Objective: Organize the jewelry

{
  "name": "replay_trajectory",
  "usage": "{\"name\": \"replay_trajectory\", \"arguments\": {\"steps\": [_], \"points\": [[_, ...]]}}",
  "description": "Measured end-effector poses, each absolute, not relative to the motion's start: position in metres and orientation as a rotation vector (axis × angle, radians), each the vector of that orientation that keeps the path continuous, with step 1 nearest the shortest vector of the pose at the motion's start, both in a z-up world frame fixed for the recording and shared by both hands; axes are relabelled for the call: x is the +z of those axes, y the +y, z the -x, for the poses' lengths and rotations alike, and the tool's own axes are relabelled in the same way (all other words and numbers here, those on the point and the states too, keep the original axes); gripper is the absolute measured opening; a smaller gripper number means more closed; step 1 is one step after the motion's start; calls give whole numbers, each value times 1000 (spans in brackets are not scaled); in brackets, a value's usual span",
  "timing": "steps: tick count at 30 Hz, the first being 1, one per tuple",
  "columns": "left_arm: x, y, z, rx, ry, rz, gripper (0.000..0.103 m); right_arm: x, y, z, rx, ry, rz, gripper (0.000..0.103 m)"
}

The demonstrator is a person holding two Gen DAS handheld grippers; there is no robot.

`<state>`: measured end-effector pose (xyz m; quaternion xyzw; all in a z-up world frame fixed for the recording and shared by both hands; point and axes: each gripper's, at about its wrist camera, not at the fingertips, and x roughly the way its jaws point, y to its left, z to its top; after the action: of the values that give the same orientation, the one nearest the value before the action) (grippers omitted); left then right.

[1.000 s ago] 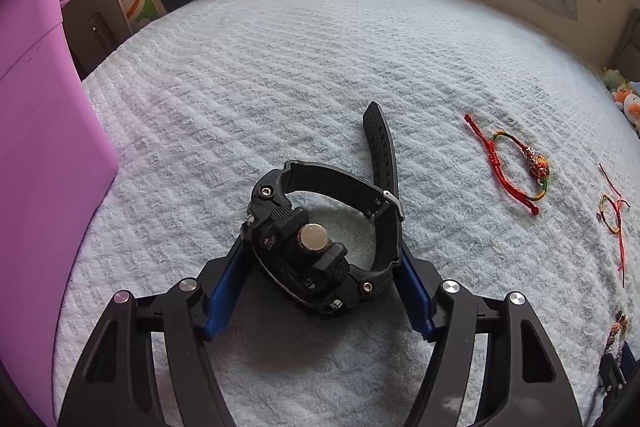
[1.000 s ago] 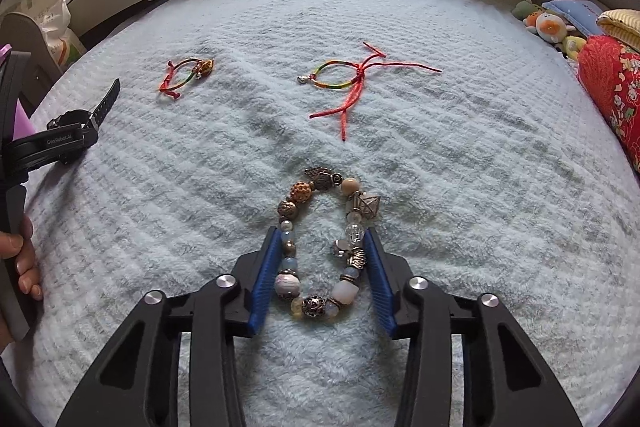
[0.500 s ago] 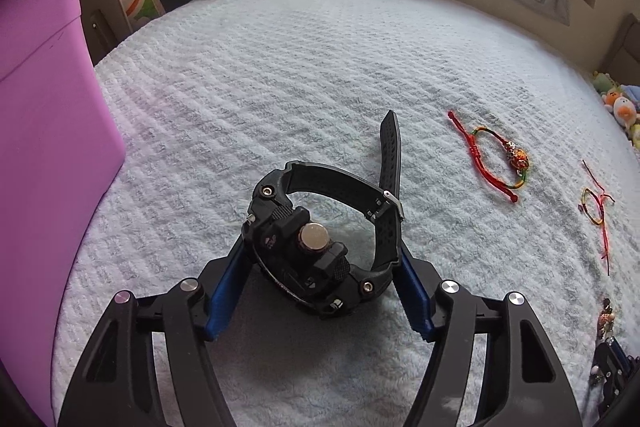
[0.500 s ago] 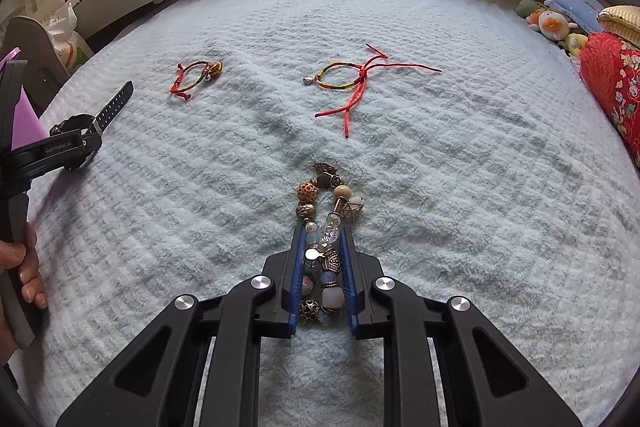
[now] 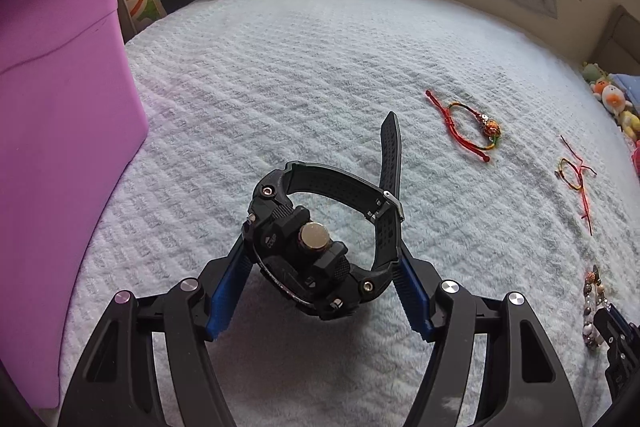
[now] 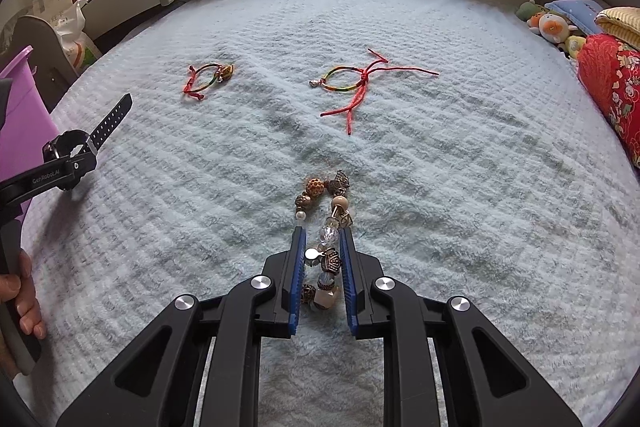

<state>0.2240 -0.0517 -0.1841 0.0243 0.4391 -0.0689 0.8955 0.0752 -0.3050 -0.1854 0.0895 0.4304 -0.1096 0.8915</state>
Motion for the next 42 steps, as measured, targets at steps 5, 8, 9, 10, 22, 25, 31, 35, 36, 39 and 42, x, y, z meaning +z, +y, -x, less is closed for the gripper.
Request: {"name": "replay_trajectory", "arguments": {"steps": [5,8,9,10,22,25,31,35,36,39,42], "points": [[-183,-48,-201,-144,916,-62,66,-182,-301,-67,-214,891,-180,17],[-180,-45,-188,-145,924,-69,66,-179,-300,-60,-205,892,-178,17],[-179,-44,-183,-146,928,-70,66,-178,-299,-58,-202,893,-178,17],[-177,-43,-178,-146,932,-72,66,-176,-299,-56,-200,894,-179,17],[-155,-38,-130,-167,957,-84,66,-155,-286,-33,-148,915,-172,17],[-145,-38,-120,-170,964,-84,66,-146,-283,-29,-129,921,-165,17],[-116,-39,-102,-166,973,-86,66,-118,-280,-23,-84,943,-162,6],[-93,-41,-94,-161,976,-87,66,-105,-280,-24,-49,969,-144,5],[-87,-41,-92,-160,975,-86,66,-101,-280,-24,-43,973,-148,6],[-70,-42,-88,-152,965,-83,66,-89,-283,-25,-30,971,-140,5],[-58,-40,-85,-140,966,-74,66,-74,-284,-27,-15,966,-133,6]]}}
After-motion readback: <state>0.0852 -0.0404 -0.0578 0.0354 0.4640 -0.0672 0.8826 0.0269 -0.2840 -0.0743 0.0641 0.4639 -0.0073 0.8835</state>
